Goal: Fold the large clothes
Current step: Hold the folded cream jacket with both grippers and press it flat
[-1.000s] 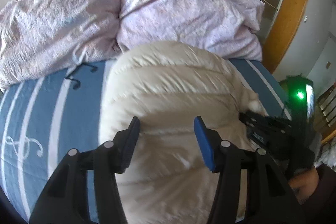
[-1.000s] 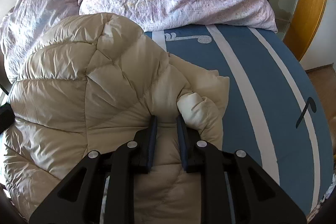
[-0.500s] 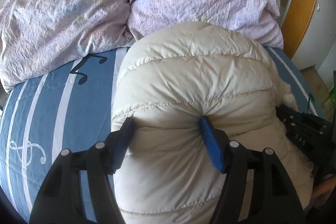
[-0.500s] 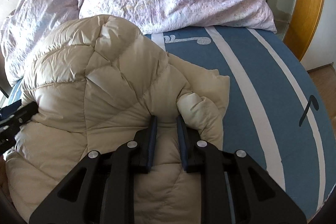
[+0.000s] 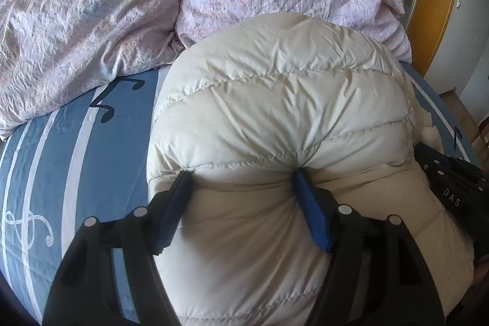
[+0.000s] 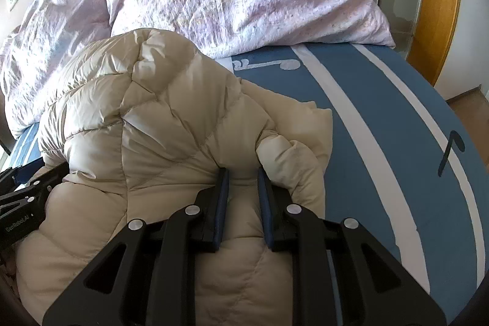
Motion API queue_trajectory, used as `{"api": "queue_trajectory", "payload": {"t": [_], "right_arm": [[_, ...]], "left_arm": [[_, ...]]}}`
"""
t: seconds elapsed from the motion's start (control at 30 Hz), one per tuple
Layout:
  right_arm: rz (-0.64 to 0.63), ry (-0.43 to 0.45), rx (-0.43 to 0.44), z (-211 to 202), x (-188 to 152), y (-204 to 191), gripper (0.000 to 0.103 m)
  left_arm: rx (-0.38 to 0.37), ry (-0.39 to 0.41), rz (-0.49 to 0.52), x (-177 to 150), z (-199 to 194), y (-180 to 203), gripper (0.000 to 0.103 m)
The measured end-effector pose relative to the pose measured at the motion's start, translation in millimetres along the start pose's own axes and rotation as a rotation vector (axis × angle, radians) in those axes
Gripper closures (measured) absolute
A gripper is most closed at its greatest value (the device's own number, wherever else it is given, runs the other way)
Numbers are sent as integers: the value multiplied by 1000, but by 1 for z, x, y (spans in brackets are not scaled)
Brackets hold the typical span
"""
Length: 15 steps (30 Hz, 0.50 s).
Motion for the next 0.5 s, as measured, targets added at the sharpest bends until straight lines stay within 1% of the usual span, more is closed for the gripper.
{"api": "queue_trajectory", "payload": {"t": [0.23,0.5], "right_arm": [[-7,28,-18,0,-2,-1,83],[-17,44,-26,2,-3,-2,83]], "left_arm": [[15,33,11,-3,5,1,30],[19,44,2,-5,8,0,28]]}}
Point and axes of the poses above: each gripper's, at about its wrist camera, not at the fingertips, and z roughly the way its jaws point, y to its right, x to its top, the point moved 4 cm from there along z, roughly the way its jaws point, and after that the axes turned 3 degrees about y, right-handed, at the moved point
